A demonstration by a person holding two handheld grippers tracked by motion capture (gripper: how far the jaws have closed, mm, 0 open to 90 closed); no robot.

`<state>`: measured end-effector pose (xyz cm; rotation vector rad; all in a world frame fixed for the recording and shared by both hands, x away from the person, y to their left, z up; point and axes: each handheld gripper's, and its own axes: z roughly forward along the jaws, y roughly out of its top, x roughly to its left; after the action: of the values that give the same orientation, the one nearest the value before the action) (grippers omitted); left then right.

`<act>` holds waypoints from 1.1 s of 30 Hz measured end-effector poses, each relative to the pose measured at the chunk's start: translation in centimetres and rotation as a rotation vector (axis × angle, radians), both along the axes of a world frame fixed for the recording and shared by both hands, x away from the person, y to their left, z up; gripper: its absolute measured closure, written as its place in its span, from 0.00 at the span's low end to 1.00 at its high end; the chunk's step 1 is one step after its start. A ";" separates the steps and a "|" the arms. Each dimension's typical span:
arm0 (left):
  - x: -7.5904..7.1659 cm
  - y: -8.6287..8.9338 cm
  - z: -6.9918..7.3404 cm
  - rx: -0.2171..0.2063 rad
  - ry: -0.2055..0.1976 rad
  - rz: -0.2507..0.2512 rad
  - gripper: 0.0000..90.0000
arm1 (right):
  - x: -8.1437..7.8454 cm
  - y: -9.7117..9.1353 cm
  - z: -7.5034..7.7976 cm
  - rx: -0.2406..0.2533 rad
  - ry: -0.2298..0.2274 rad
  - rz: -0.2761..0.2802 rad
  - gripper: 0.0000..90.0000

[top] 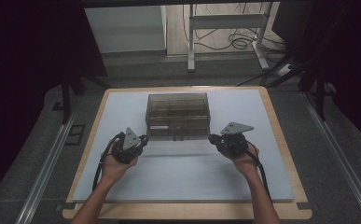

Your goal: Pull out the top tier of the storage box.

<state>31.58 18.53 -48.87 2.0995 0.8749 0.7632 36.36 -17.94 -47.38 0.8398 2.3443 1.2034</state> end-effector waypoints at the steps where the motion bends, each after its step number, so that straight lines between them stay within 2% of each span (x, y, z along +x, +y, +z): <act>1: 0.0 -0.1 -0.1 -0.005 -0.002 0.002 0.87 | 0.0 0.0 0.0 -0.001 0.002 0.000 0.87; 6: -0.1 -0.1 -0.1 -0.008 -0.004 -0.002 0.82 | 0.0 -0.5 0.0 0.000 0.007 -0.005 0.85; 7: -0.2 -0.1 -0.1 -0.023 -0.009 0.001 0.79 | -0.1 -0.6 -0.1 0.003 0.008 -0.006 0.84; 8: -0.2 0.0 0.0 -0.016 -0.009 -0.005 0.77 | -0.1 -0.7 -0.1 0.005 0.007 -0.006 0.83; 10: -0.4 -0.1 0.0 -0.032 -0.008 -0.008 0.73 | -0.3 -1.0 -0.1 0.008 0.014 -0.008 0.80; 13: -0.5 -0.1 0.0 -0.025 -0.011 -0.003 0.68 | -0.5 -1.4 -0.3 0.010 0.028 -0.005 0.78; 16: -0.6 -0.1 -0.1 -0.036 -0.006 0.005 0.61 | -0.8 -1.7 -0.4 0.011 0.040 -0.003 0.75; 21: -0.8 0.2 -0.3 -0.057 0.025 0.005 0.53 | -1.3 -2.3 -0.7 0.013 0.055 -0.008 0.70; 25: -1.0 0.3 -0.6 -0.047 0.050 -0.004 0.48 | -1.7 -2.6 -1.0 0.013 0.066 -0.019 0.66; 33: -1.5 0.6 -0.9 -0.049 0.072 -0.018 0.42 | -2.5 -3.3 -2.0 -0.004 0.087 -0.045 0.57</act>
<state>30.03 19.16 -49.82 2.0999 0.9038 0.6540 33.85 -21.21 -49.36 0.9567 2.3812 1.1658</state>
